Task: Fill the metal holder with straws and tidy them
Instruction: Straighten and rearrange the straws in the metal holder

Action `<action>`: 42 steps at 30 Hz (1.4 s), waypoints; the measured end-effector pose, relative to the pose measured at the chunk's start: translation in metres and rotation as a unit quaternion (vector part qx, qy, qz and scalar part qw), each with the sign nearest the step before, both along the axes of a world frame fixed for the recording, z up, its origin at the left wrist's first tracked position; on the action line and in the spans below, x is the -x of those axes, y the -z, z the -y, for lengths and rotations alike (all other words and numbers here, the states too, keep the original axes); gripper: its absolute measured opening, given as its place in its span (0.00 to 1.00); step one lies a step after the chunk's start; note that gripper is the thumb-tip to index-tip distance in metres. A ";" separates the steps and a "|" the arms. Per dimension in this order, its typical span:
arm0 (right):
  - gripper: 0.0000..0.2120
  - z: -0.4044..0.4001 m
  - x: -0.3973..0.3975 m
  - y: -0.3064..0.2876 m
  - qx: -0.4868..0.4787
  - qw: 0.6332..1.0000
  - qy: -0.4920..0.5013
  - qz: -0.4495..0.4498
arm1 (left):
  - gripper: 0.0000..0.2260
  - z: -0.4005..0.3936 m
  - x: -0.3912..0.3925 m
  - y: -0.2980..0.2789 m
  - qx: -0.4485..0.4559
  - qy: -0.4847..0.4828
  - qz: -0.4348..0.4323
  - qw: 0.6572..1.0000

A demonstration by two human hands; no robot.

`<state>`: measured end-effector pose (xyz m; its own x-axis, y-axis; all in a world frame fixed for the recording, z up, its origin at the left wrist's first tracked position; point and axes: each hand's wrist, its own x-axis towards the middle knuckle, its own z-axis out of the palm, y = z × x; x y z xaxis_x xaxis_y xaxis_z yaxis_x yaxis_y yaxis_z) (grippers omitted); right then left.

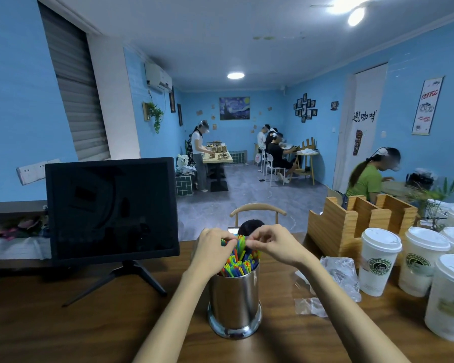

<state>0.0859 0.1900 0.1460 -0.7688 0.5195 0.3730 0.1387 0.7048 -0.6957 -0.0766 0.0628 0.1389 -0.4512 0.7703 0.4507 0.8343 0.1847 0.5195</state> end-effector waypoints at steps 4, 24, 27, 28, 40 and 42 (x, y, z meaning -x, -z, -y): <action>0.17 0.004 -0.005 0.005 0.020 0.998 -0.046 0.037 | 0.09 0.002 0.000 0.000 -0.021 0.009 0.026 0.999; 0.04 0.015 -0.003 -0.005 0.048 0.995 -0.084 -0.010 | 0.02 0.025 -0.003 -0.008 -0.099 0.103 0.098 0.985; 0.04 0.016 0.000 -0.008 0.043 0.996 -0.073 -0.012 | 0.02 0.025 -0.003 -0.007 -0.090 0.116 0.100 0.984; 0.04 0.017 0.002 -0.010 0.037 0.997 -0.062 -0.020 | 0.03 0.025 -0.003 -0.007 -0.091 0.115 0.100 0.984; 0.05 0.039 0.005 -0.075 0.004 0.911 0.084 -0.404 | 0.08 0.029 -0.009 -0.013 -0.053 0.123 0.132 0.982; 0.04 0.038 0.003 -0.077 0.048 0.888 0.095 -0.447 | 0.08 0.028 -0.008 -0.013 -0.094 0.133 0.180 0.970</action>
<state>0.0831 0.1524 0.2226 -0.0840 0.6703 0.7373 -0.3894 0.6590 -0.6435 -0.0686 0.0349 0.1522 -0.4021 0.8004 0.4447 0.5980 -0.1382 0.7895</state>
